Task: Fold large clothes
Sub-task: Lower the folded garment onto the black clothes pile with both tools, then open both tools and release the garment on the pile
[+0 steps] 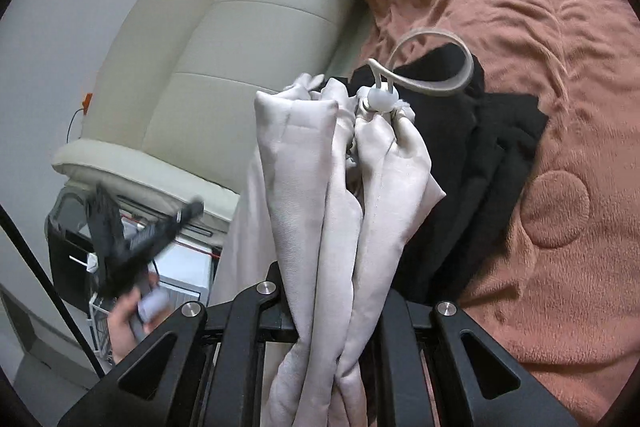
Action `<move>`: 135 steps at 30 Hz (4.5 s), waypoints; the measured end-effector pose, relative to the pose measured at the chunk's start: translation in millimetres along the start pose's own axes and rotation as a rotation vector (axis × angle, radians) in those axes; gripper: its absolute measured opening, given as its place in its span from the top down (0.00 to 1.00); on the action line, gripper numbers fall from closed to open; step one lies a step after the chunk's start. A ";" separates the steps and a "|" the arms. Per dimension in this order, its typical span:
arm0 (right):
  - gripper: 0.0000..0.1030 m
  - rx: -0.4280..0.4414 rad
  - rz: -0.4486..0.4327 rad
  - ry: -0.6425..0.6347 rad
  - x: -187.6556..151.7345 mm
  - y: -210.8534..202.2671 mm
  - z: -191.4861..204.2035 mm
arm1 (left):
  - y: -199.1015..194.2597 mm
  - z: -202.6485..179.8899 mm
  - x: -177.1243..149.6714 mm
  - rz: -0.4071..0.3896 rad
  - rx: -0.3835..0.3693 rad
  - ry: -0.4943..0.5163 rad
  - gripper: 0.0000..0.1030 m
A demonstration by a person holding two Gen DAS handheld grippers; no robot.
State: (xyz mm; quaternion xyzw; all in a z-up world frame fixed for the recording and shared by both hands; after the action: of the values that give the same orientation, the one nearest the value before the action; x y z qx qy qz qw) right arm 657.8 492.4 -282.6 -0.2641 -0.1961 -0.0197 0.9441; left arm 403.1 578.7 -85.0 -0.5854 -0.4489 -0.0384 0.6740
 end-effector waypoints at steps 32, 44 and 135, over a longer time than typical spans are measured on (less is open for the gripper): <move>0.92 0.005 -0.006 0.018 -2.8 -5.6 -45.7 | -13.2 100.5 -169.9 -0.129 -0.327 -0.756 0.08; 0.92 -0.009 -0.033 -0.112 14.3 -11.1 -7.0 | -35.8 85.6 -117.2 -0.144 -0.201 -0.607 0.52; 0.09 -0.609 -0.136 -0.623 -1.9 -201.4 102.7 | -159.3 -21.0 -98.8 -0.262 0.091 -0.101 0.00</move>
State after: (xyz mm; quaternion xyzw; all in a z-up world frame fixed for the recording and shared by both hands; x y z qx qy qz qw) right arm 590.7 371.1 -104.0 -0.5102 -0.4739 -0.0582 0.7154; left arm 264.2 464.9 -27.2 -0.4916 -0.5563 -0.0761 0.6656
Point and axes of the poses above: each gripper's, at about its wrist camera, not at the fingertips, and y roughly the way its jaws point, z to its left, x to its top, the point moved 6 cm from there along y, roughly the way its jaws point, and after that the axes turned 2 degrees about -y, right-handed, at the moved point
